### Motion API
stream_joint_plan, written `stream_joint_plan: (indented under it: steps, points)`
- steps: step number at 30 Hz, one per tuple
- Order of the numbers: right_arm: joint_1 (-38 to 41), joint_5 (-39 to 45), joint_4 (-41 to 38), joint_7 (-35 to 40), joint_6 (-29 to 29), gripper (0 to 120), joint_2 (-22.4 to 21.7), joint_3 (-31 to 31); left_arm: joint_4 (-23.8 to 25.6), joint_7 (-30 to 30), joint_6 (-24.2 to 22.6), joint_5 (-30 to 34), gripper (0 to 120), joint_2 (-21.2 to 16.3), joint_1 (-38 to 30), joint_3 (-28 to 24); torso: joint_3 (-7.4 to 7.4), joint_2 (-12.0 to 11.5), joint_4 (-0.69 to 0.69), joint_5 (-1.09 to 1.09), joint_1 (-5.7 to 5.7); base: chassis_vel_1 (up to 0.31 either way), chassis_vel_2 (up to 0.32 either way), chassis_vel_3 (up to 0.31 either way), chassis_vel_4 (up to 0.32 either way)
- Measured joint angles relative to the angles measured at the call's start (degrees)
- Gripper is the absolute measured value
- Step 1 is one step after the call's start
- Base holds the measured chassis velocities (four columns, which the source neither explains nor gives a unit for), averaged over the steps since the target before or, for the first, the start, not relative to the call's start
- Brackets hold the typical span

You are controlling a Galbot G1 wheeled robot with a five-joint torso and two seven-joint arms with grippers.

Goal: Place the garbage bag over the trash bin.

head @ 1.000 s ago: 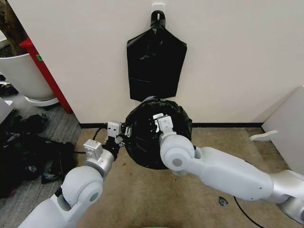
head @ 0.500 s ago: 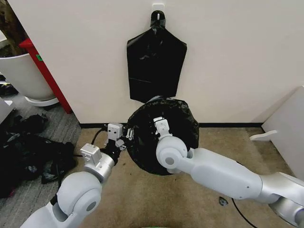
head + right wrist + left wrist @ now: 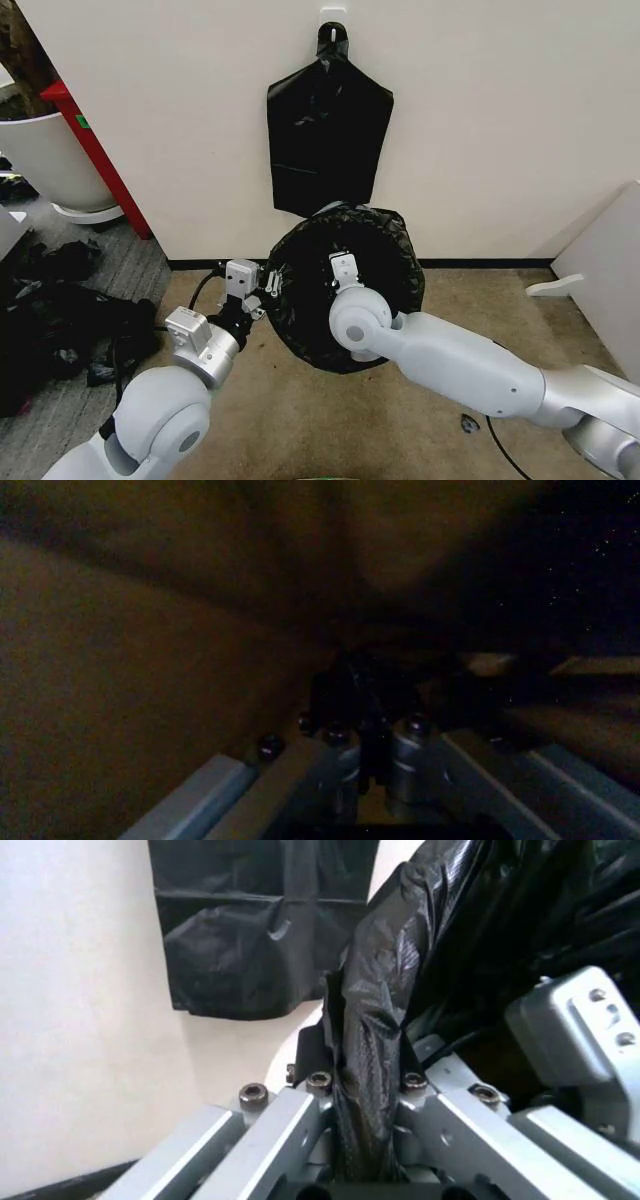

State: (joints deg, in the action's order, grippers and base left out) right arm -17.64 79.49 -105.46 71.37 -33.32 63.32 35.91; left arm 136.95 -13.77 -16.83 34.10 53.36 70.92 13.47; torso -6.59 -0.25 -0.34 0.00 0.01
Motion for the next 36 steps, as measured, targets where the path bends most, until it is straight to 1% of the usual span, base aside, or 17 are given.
stream_joint_plan:
  steps: [12, 14, 16, 19, 23, 29, 36]
  points:
    - [0.0, 1.0, -0.8, 0.4, 0.4, 0, -0.3, -0.5, 0.7, 1.2, 0.1, 0.2, 1, 0.0, 1.6, 0.2, 0.0, 0.0, 0.0, 0.0, 0.0, 0.0, 0.0, 0.0, 0.0]
    - [-0.1, 1.4, -1.4, 0.7, 0.7, 0, -0.5, -0.9, 0.1, 1.5, -0.1, 0.1, 1, 0.0, 1.5, 0.2, 0.0, 0.0, 0.0, 0.02, 0.0, 0.0, 0.0, 0.0, 0.0]
    - [0.2, 2.4, -2.9, 1.1, 0.9, 0, -0.9, -1.0, -1.2, 1.7, -0.1, -0.2, 1, 0.2, 1.5, -0.1, 0.0, 0.0, -0.01, -0.01, 0.0, 0.0, 0.0, 0.0, 0.0]
    - [0.6, 2.9, -3.6, 1.3, 1.2, 0, -0.9, -0.9, -1.6, 1.8, -0.1, -0.3, 1, 0.5, 1.5, -0.4, 0.0, 0.0, 0.0, -0.01, 0.0, 0.0, 0.0, 0.0, 0.0]
    - [0.9, 3.3, -3.0, 1.4, 1.6, 0, 0.2, -0.8, -1.8, 2.5, -0.2, -0.7, 1, 0.6, 1.6, -0.7, 0.0, 0.0, 0.0, 0.0, 0.0, 0.0, 0.0, 0.0, 0.0]
    - [0.7, 3.3, -1.0, 1.4, 1.7, 0, 1.3, -1.0, -0.6, 3.1, -0.1, -0.6, 1, 0.2, 2.4, 0.0, 0.0, 0.0, 0.0, 0.01, 0.0, 0.0, 0.0, 0.0, 0.0]
    - [0.6, 3.4, -2.0, 1.4, 1.8, 0, 1.3, -0.9, -0.8, 3.6, 0.2, -0.7, 1, 0.3, 2.8, 0.1, 0.0, 0.0, 0.0, 0.01, 0.0, 0.0, 0.0, 0.0, 0.0]
